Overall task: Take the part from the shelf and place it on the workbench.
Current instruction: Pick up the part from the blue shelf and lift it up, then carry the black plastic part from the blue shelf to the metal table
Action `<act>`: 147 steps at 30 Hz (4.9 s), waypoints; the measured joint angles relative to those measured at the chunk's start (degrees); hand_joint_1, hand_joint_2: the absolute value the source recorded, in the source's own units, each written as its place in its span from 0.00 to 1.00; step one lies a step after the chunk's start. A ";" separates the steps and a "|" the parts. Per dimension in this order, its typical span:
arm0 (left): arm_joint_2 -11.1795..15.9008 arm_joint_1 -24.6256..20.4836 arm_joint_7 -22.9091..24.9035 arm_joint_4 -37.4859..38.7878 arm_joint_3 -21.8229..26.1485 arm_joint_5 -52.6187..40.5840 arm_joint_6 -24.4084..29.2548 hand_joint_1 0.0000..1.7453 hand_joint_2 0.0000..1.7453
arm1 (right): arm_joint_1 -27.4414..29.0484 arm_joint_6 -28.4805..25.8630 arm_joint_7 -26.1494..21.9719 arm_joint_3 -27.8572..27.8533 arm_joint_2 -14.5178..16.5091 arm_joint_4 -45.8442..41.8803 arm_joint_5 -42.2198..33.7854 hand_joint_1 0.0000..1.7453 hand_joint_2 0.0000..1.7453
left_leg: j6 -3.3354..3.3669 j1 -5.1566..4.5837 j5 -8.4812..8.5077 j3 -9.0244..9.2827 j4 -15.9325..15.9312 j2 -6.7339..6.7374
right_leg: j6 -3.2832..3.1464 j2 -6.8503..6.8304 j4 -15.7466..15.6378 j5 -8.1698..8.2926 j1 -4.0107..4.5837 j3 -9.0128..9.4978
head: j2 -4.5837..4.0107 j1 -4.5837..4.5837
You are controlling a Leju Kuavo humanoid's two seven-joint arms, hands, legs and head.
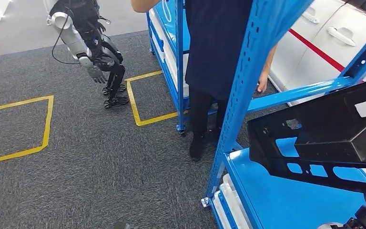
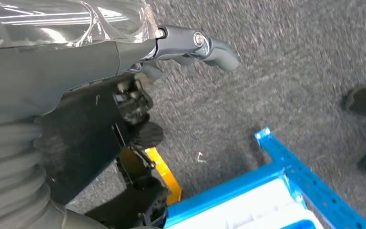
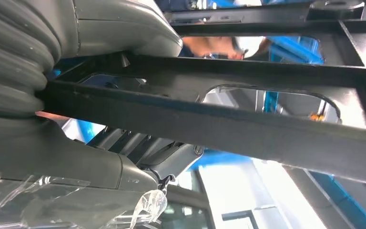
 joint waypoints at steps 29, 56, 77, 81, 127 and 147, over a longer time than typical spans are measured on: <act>-0.93 -0.91 3.62 -0.13 -1.40 -4.03 2.98 0.00 1.00 | 0.74 -0.13 11.52 0.60 -10.04 5.88 14.81 1.00 1.00 | -0.55 0.82 -0.77 0.97 -0.55 -6.27 | -1.34 6.87 2.33 1.52 0.72 -4.36 | 0.01 -0.06; -0.66 -0.99 2.59 -0.24 -1.26 -1.91 -4.05 0.00 1.00 | 1.47 -0.15 9.11 1.23 -10.33 8.35 14.04 1.00 1.00 | 0.00 1.52 -0.48 4.00 -2.88 -6.42 | 4.23 7.22 5.77 0.67 -2.97 -5.43 | 0.00 0.03; -0.36 -1.14 3.74 -0.31 -0.24 -0.82 -6.50 0.00 1.00 | 1.00 -0.15 8.47 1.36 -10.42 8.48 14.29 1.00 1.00 | 0.16 2.53 0.20 4.09 -3.59 -5.78 | 0.96 6.87 2.84 0.66 -1.18 -3.96 | 0.00 -0.41; -0.46 -0.97 3.91 -0.31 -0.16 -0.78 -6.85 0.00 1.00 | 1.22 -0.15 8.39 1.48 -10.33 8.69 14.05 1.00 1.00 | -0.08 2.21 1.56 3.52 -4.74 -5.43 | 1.45 6.55 14.67 -6.28 -1.13 -8.52 | -0.01 -0.28; -0.45 -0.14 4.97 -0.33 1.51 0.42 -8.03 0.00 1.00 | 0.55 -0.15 8.27 1.48 -9.40 9.23 12.69 1.00 1.00 | 1.70 1.06 3.12 -1.14 -0.69 -3.94 | -0.76 6.49 0.60 -1.73 0.21 1.77 | -0.01 -0.41; -0.33 -0.11 4.56 -0.31 1.52 0.21 -7.46 0.00 1.00 | 1.18 -0.17 11.67 1.15 -10.34 9.25 17.61 1.00 1.00 | -1.87 2.40 3.59 -0.70 -2.26 -8.19 | 2.07 9.31 2.08 -1.39 -1.89 -0.11 | -0.02 -0.24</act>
